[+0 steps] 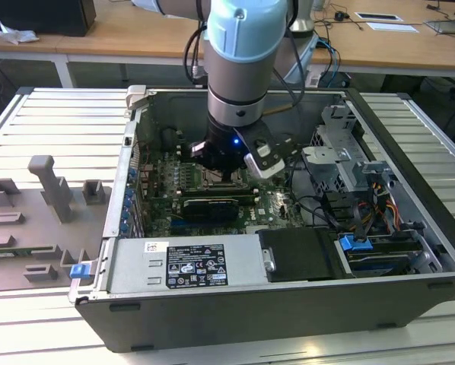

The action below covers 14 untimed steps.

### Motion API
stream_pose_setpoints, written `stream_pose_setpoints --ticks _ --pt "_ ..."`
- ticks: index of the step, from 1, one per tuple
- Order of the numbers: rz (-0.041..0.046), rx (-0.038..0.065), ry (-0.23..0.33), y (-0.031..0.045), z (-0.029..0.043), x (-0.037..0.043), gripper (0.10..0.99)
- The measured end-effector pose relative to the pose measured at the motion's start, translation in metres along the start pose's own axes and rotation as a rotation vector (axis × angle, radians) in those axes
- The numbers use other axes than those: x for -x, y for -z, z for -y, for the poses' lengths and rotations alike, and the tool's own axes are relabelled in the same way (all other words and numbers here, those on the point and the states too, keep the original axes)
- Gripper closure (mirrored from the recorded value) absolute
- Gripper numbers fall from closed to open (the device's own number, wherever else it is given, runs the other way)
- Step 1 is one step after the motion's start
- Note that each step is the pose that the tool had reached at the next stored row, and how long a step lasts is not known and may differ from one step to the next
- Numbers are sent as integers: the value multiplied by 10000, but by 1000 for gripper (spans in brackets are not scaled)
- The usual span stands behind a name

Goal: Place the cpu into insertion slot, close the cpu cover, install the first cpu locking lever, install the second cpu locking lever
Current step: 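Install the second cpu locking lever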

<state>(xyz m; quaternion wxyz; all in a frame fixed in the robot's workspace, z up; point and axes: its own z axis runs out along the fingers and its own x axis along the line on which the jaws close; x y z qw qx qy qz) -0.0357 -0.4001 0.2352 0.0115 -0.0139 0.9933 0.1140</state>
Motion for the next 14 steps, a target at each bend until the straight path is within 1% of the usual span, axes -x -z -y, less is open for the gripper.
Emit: stream_pose_setpoints --ticks 7,10,13,14 --pt "2 74 -1 5 24 -152 980" --pt "3 113 -3 7 36 -193 980" --pt "5 155 -3 -6 40 -212 980" --pt "5 216 -3 -29 46 -225 980"
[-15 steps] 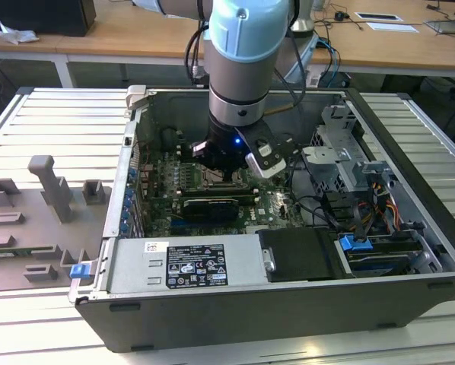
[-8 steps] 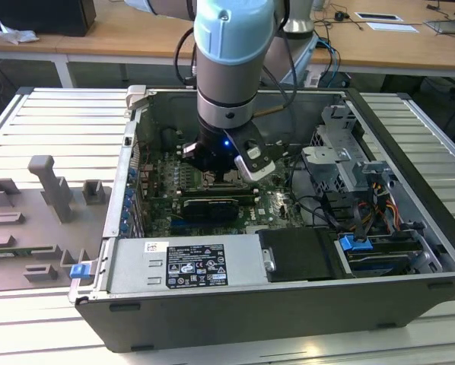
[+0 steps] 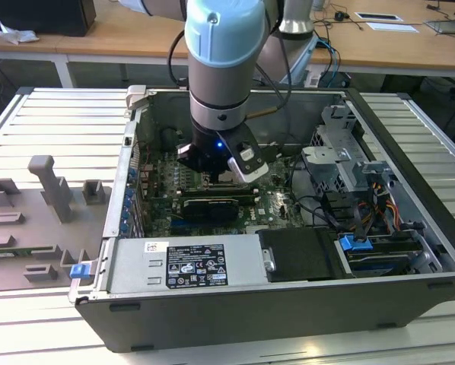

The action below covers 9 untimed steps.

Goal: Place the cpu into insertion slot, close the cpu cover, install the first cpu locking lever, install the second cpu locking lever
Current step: 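Install the second cpu locking lever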

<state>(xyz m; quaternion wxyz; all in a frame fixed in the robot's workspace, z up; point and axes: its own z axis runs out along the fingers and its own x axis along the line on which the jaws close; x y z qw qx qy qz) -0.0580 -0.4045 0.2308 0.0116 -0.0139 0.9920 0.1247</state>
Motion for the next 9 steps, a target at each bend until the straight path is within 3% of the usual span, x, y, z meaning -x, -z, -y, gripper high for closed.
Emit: stream_pose_setpoints --ticks 4,9 --pt "3 98 3 -105 25 -27 980" --pt "4 152 2 -135 33 -42 980"
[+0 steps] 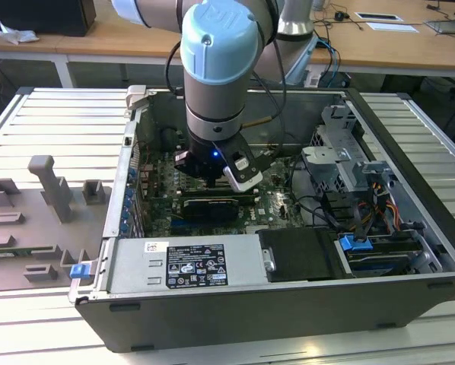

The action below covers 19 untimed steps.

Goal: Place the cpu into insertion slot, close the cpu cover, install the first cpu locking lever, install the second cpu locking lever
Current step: 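Install the second cpu locking lever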

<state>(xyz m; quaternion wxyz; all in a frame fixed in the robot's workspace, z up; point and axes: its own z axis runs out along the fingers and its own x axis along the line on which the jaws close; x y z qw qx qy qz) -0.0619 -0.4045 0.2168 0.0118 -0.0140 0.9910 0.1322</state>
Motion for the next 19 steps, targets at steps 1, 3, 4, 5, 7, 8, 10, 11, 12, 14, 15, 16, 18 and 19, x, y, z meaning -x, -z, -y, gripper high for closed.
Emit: stream_pose_setpoints --ticks 1,3,4,5,7,8,10,11,12,14,15,16,18,19 --pt "0 8 0 -1 0 -2 980" --pt "0 26 -1 -2 1 -7 980" --pt "2 48 -1 -3 1 -12 980" --pt "2 54 -2 -4 1 -14 980" --pt "2 83 -1 -5 1 -23 980" --pt "2 96 0 -6 1 -23 980" --pt "4 116 -2 -6 1 -25 980" --pt "4 130 -3 -7 1 -26 980" --pt "4 139 -3 -7 1 -27 980" --pt "5 152 -4 -7 2 -30 980" --pt "5 162 -3 -8 2 -31 980" --pt "5 168 -3 -8 2 -32 980" --pt "7 203 -7 -8 3 -38 980" --pt "8 230 -5 -9 4 -41 980"
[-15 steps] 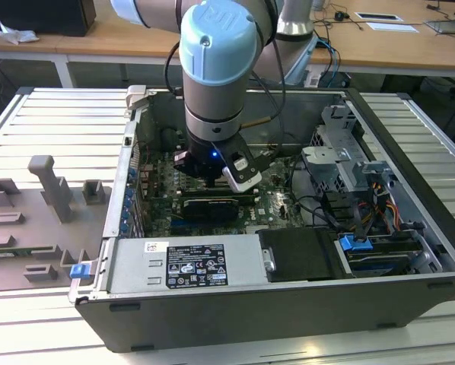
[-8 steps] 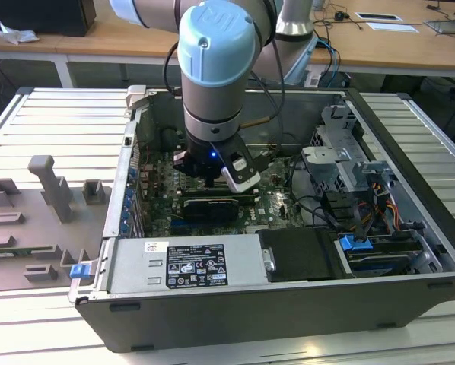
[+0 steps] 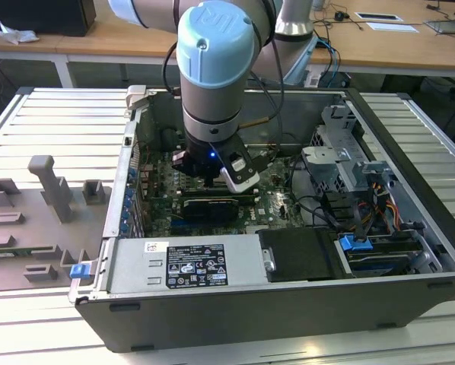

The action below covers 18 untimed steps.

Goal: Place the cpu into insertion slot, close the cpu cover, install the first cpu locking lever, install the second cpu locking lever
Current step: 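Install the second cpu locking lever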

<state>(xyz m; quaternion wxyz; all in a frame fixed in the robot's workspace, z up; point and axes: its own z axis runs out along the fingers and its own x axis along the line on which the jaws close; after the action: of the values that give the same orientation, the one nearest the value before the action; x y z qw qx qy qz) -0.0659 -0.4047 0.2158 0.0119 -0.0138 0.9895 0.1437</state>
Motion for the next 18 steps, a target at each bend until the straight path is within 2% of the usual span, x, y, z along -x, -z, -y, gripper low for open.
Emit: stream_pose_setpoints --ticks 3,8,13,16,18 --pt "2 102 -1 -5 13 -19 980" --pt "8 299 -4 -59 55 -76 980" --pt "7 361 5 -123 81 -100 980" --pt "2 454 27 -149 88 -132 980" --pt "-2 562 49 -163 91 -137 980"
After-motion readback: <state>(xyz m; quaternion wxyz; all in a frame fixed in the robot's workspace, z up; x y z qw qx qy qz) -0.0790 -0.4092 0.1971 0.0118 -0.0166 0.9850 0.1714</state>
